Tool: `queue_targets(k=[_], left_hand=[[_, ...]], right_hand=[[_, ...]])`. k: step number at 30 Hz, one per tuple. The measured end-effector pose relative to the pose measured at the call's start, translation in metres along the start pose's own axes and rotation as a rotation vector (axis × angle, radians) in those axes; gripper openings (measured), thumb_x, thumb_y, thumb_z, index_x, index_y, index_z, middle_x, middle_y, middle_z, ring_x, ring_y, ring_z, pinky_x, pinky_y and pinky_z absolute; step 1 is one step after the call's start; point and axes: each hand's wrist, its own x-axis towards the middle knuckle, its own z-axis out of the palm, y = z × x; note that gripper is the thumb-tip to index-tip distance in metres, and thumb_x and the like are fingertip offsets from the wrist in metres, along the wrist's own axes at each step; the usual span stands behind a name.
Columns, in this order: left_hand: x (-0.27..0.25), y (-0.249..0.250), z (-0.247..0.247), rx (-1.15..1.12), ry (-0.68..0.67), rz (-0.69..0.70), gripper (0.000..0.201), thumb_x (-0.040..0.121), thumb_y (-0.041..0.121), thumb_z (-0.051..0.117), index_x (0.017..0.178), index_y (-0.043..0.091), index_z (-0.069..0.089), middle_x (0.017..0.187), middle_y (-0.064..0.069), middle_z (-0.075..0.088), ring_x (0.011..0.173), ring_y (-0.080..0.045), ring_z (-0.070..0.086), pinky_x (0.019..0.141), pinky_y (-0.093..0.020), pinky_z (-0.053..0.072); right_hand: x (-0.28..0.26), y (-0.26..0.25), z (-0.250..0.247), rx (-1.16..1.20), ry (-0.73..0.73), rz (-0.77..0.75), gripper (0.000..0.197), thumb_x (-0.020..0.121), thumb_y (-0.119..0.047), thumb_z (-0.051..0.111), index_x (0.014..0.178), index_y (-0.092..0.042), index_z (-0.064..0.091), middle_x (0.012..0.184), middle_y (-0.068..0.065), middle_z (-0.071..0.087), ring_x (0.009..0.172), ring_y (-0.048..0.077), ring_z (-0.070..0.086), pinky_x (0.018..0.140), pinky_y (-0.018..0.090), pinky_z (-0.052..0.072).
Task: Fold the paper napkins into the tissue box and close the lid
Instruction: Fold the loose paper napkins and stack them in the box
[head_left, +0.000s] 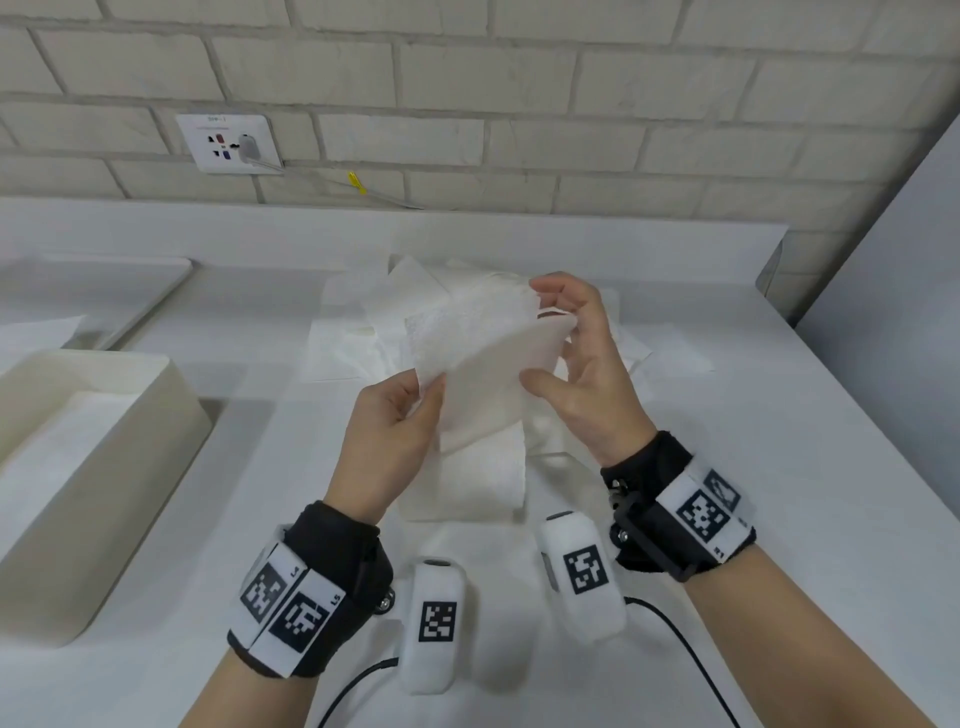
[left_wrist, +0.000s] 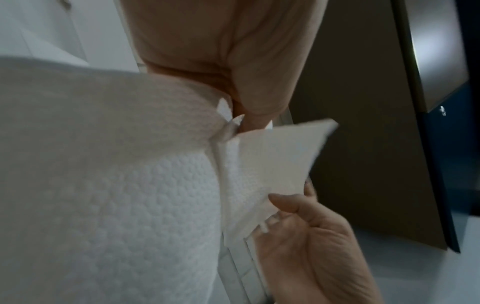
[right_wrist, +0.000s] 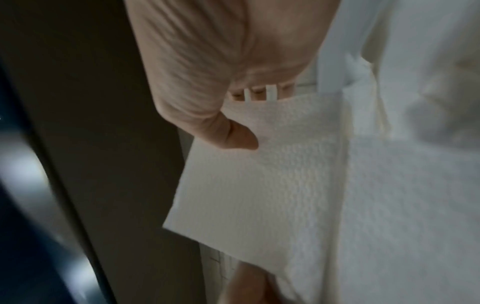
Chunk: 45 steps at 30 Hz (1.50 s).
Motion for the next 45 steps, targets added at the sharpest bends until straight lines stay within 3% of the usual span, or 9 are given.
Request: queue_targets(k=[3,7,14,17,21,26,31,36,45], left_hand=[[0.000,0.002,-0.002,0.040,0.008,0.010,0.025,0.095,0.018,0.053,0.077,0.013,0.070,0.064,0.008,0.066,0.065,-0.008,0.061,0.062,-0.021,0.047],[0.004,-0.001,-0.004,0.054,0.018,0.011,0.021,0.094,0.018,0.056,0.078,0.015,0.070,0.060,0.012,0.066,0.060,-0.003,0.060,0.058,-0.014,0.045],[0.013,-0.006,-0.015,0.042,0.122,-0.051,0.020,0.093,0.017,0.059,0.074,0.018,0.067,0.062,0.014,0.066,0.064,-0.003,0.062,0.064,-0.017,0.047],[0.022,-0.014,-0.028,0.091,0.178,-0.089,0.016,0.086,0.006,0.064,0.081,0.021,0.067,0.081,0.003,0.069,0.082,-0.022,0.065,0.076,-0.034,0.051],[0.029,-0.022,-0.040,0.227,0.143,-0.150,0.035,0.077,0.001,0.071,0.101,0.026,0.069,0.107,0.002,0.067,0.102,-0.021,0.063,0.092,-0.036,0.051],[0.033,-0.025,-0.043,0.462,0.142,-0.075,0.035,0.085,0.007,0.065,0.116,0.021,0.065,0.119,0.003,0.064,0.106,-0.017,0.059,0.085,-0.016,0.039],[0.017,-0.002,-0.031,0.250,0.004,0.151,0.018,0.096,0.031,0.051,0.106,0.033,0.066,0.116,0.017,0.064,0.115,0.000,0.054,0.089,-0.003,0.035],[-0.007,0.019,-0.014,0.008,-0.252,0.280,0.041,0.084,0.071,0.041,0.100,0.047,0.070,0.104,0.009,0.070,0.104,-0.013,0.062,0.091,-0.024,0.045],[-0.007,0.011,0.002,0.139,-0.229,0.304,0.010,0.089,0.036,0.056,0.085,0.035,0.065,0.081,0.017,0.065,0.078,0.002,0.058,0.071,-0.010,0.041]], right_hand=[[-0.001,0.000,-0.001,-0.287,-0.050,-0.149,0.057,0.067,0.000,0.058,0.110,-0.037,0.053,0.118,-0.014,0.033,0.116,0.008,0.035,0.106,0.018,0.027],[-0.003,0.004,0.002,-0.508,-0.113,-0.175,0.022,0.069,-0.017,0.069,0.089,-0.026,0.066,0.118,-0.018,0.040,0.116,0.012,0.032,0.103,0.034,0.026],[-0.002,-0.004,-0.003,-0.483,-0.175,-0.115,0.004,0.078,-0.021,0.061,0.080,-0.022,0.063,0.086,-0.023,0.062,0.096,-0.005,0.052,0.106,0.022,0.007],[0.001,-0.016,-0.013,-0.402,-0.224,-0.086,0.029,0.078,-0.001,0.063,0.081,-0.030,0.062,0.078,-0.036,0.060,0.085,-0.014,0.053,0.101,0.023,0.025],[0.005,-0.038,-0.023,-0.330,-0.350,-0.040,0.028,0.075,0.014,0.061,0.083,-0.011,0.072,0.079,-0.019,0.066,0.082,-0.010,0.060,0.080,0.007,0.043],[0.009,-0.059,-0.028,-0.424,-0.510,0.028,0.017,0.078,-0.001,0.061,0.083,-0.015,0.070,0.082,-0.011,0.069,0.081,-0.003,0.063,0.076,0.008,0.044],[0.015,-0.049,-0.022,-0.598,-0.546,-0.114,0.019,0.083,-0.024,0.062,0.094,-0.010,0.071,0.109,-0.001,0.065,0.104,0.010,0.052,0.092,0.019,0.037],[0.024,-0.043,-0.009,-0.653,-0.430,-0.179,0.020,0.084,-0.022,0.060,0.089,-0.005,0.068,0.133,0.002,0.051,0.131,0.018,0.033,0.106,0.026,0.022],[0.023,-0.045,-0.011,-0.516,-0.388,0.050,0.016,0.086,-0.016,0.063,0.093,-0.002,0.066,0.094,0.007,0.066,0.094,0.020,0.058,0.088,0.040,0.043]])
